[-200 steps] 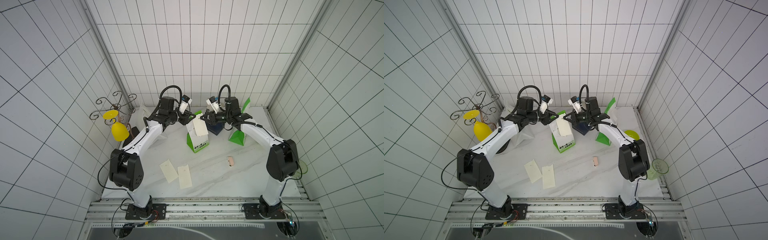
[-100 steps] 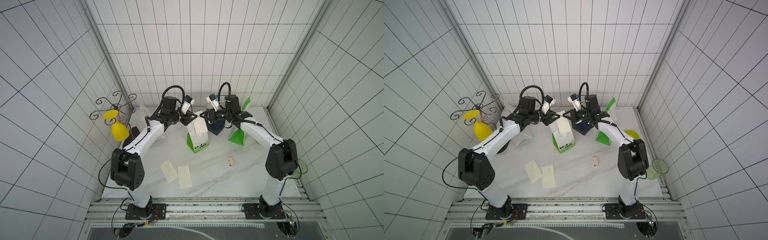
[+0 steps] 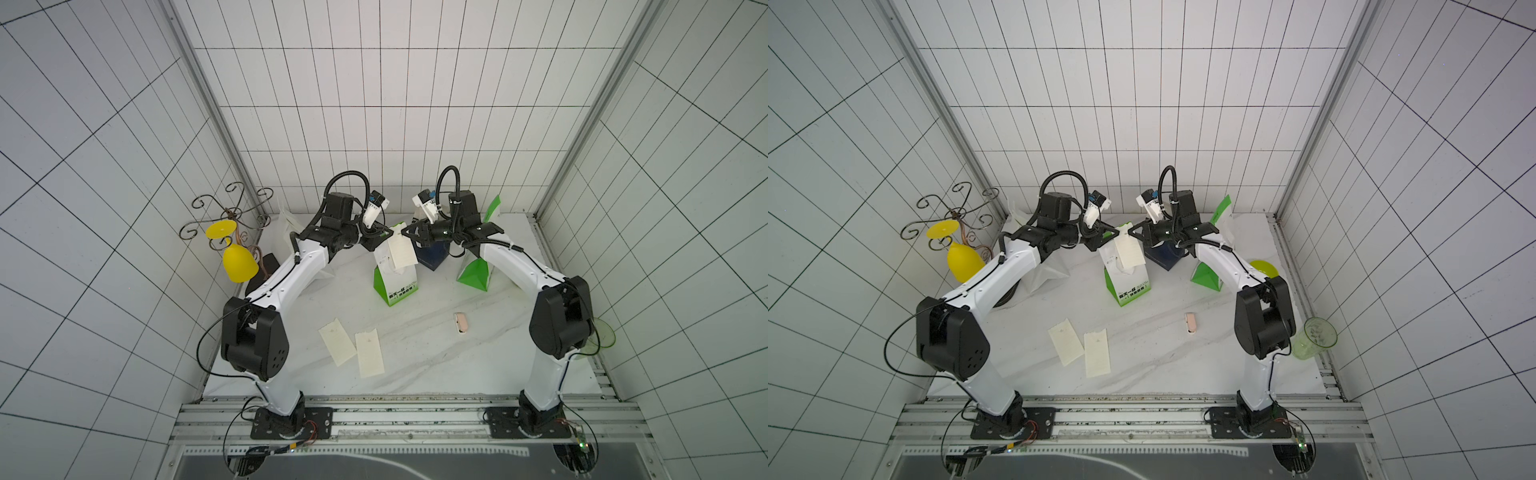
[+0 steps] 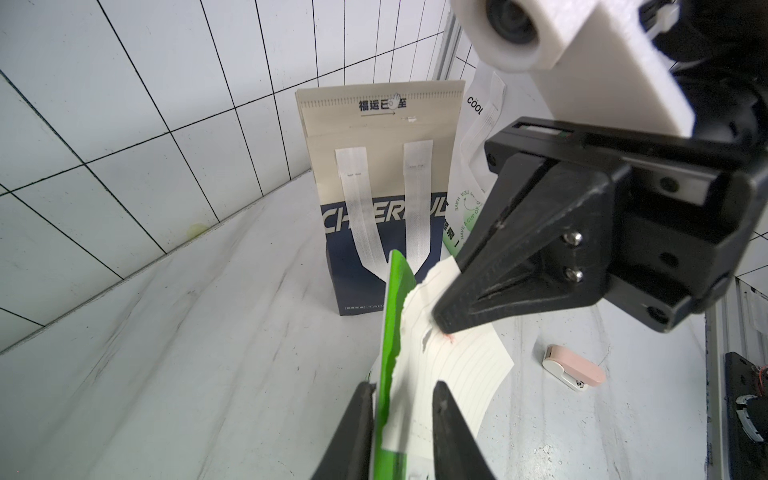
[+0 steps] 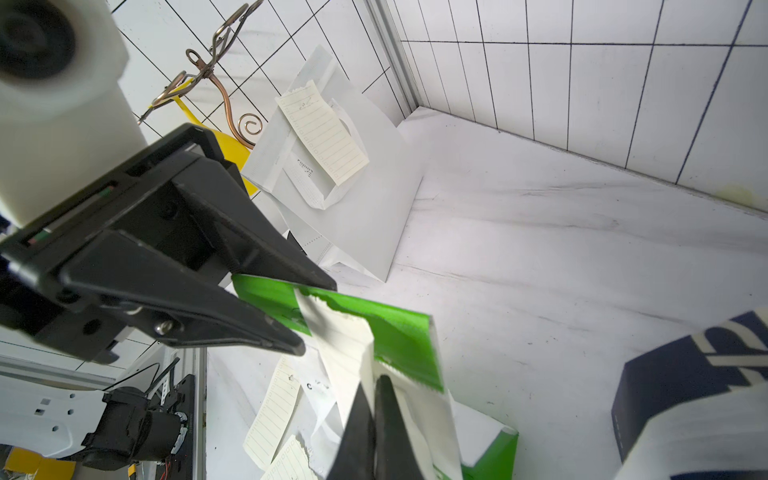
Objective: Staple the receipts to the bags
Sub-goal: Hold the receipt from the takeout bag.
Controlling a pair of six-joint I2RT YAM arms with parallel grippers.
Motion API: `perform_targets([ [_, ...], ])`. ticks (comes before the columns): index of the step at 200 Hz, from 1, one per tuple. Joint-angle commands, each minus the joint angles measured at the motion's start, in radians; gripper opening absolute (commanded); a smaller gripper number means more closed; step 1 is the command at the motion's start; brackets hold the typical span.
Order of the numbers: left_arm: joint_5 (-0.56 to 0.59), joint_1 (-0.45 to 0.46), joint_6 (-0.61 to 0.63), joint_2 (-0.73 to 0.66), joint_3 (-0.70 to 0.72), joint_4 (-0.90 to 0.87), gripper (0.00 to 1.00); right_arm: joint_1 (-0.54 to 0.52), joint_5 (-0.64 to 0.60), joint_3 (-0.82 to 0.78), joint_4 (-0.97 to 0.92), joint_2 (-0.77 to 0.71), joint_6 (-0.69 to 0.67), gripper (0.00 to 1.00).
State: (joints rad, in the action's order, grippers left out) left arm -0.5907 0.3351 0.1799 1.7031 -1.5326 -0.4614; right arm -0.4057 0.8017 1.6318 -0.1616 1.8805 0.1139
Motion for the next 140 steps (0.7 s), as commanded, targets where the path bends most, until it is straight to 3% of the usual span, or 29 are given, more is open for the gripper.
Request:
perform_targets([
  [1,0.016,0.011,0.033,0.017,-0.029,-0.013,0.23,0.007,0.001,0.118,-0.012,0.016,-0.03,0.0],
  [37,0.019,0.013,0.035,0.022,-0.034,-0.017,0.18,0.006,0.004,0.125,-0.009,0.022,-0.025,0.0],
  [72,0.026,0.015,0.038,0.023,-0.034,-0.017,0.0,0.005,-0.002,0.132,-0.007,0.026,-0.021,0.0],
  [86,0.03,0.016,0.039,0.023,-0.037,-0.016,0.0,0.005,-0.022,0.129,-0.004,0.024,-0.014,0.0],
  [116,0.039,0.02,0.044,0.013,-0.032,-0.014,0.0,0.007,-0.121,0.073,0.048,-0.019,0.031,0.39],
  [140,0.025,0.026,0.043,-0.009,-0.024,-0.014,0.0,0.007,-0.252,0.024,0.083,-0.06,0.095,0.46],
])
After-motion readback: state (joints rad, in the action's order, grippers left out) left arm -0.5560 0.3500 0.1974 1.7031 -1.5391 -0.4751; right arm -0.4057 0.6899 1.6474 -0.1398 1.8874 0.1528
